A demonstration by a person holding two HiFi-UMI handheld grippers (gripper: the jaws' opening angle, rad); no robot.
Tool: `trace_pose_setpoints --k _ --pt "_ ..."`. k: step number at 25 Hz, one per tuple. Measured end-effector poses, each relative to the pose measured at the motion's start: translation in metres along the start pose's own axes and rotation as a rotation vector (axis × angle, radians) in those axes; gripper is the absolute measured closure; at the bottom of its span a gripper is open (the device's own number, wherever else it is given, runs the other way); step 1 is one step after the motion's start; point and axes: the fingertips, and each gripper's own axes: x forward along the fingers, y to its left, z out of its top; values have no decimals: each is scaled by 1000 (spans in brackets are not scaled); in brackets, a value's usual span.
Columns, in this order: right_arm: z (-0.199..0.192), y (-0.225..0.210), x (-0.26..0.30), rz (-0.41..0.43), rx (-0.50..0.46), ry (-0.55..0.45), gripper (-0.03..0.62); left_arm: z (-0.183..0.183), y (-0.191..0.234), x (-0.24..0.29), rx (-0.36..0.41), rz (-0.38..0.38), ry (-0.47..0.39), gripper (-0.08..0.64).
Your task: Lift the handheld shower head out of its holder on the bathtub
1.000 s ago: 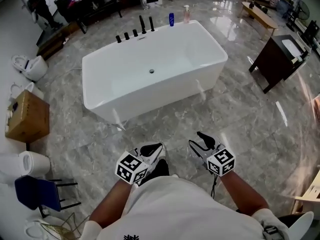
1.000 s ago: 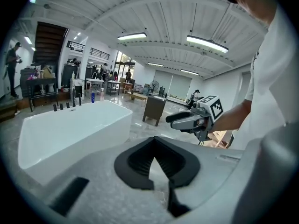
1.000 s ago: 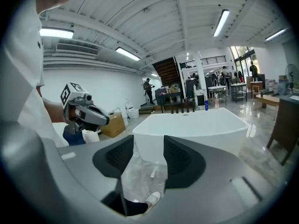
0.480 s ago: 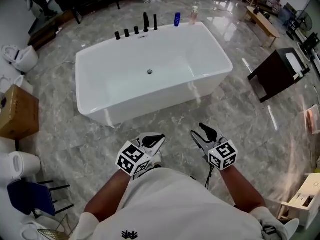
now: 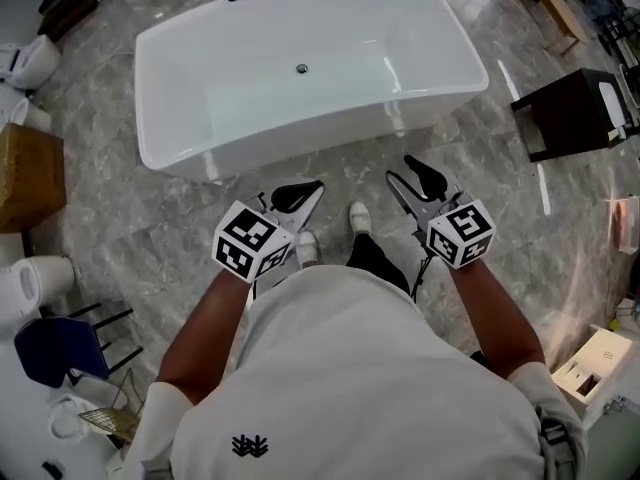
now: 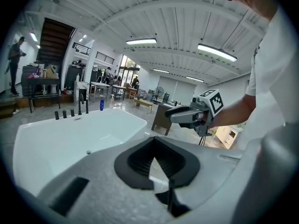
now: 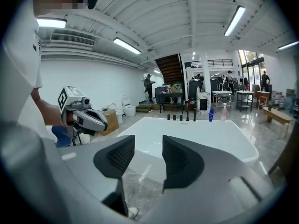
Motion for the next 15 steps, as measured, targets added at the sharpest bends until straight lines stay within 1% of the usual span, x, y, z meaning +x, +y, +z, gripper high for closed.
trace_pose_setpoints --k 4,8,15 --pt "8 -34 24 59 -28 20 391 15 15 29 -38 34 2 554" --pt "25 -78 47 118 -56 19 391 37 30 65 -58 74 9 554" --pt "44 -157 75 179 -72 2 391 71 43 128 -86 134 0 554"
